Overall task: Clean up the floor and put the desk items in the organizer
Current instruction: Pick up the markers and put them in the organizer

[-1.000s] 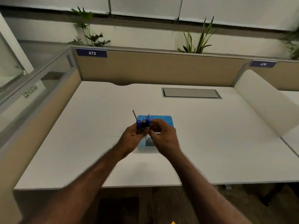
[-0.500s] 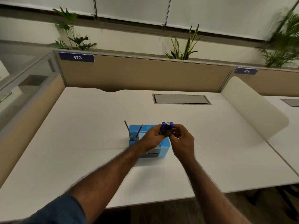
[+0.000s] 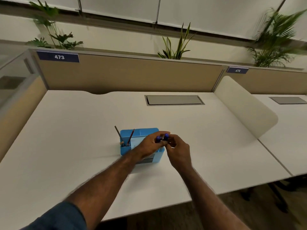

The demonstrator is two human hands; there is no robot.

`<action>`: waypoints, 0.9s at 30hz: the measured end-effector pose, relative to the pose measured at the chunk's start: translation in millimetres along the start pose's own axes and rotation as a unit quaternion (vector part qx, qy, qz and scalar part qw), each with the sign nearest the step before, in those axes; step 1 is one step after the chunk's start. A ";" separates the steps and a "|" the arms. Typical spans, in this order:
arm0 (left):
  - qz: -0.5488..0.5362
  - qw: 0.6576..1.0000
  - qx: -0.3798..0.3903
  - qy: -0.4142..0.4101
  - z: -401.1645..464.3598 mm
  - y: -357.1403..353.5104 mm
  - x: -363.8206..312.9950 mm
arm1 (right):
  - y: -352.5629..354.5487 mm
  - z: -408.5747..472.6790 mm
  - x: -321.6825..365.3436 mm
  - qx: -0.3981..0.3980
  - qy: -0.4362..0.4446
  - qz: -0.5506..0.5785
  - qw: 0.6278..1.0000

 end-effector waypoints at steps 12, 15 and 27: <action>-0.104 0.988 -0.112 -0.026 -61.0 9.6 -21.8 | 23.6 -36.4 -9.0 0.007 -0.012 0.033 0.999; -0.134 0.980 -0.141 -0.034 -98.9 -1.9 -27.6 | 40.0 -57.9 -19.8 0.013 -0.023 0.056 0.998; -0.178 0.974 -0.121 0.064 -234.2 -177.1 61.8 | 92.4 -196.3 -130.8 0.078 -0.085 0.049 0.992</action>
Point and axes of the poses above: each hand's wrist, its own z-axis towards the middle knuckle, its own y-axis out of the back of the hand, x = y × z, the point moved 7 cm from there along z, towards the middle knuckle, and after that the axes turned 2 degrees about -z, right-handed, at the moved point
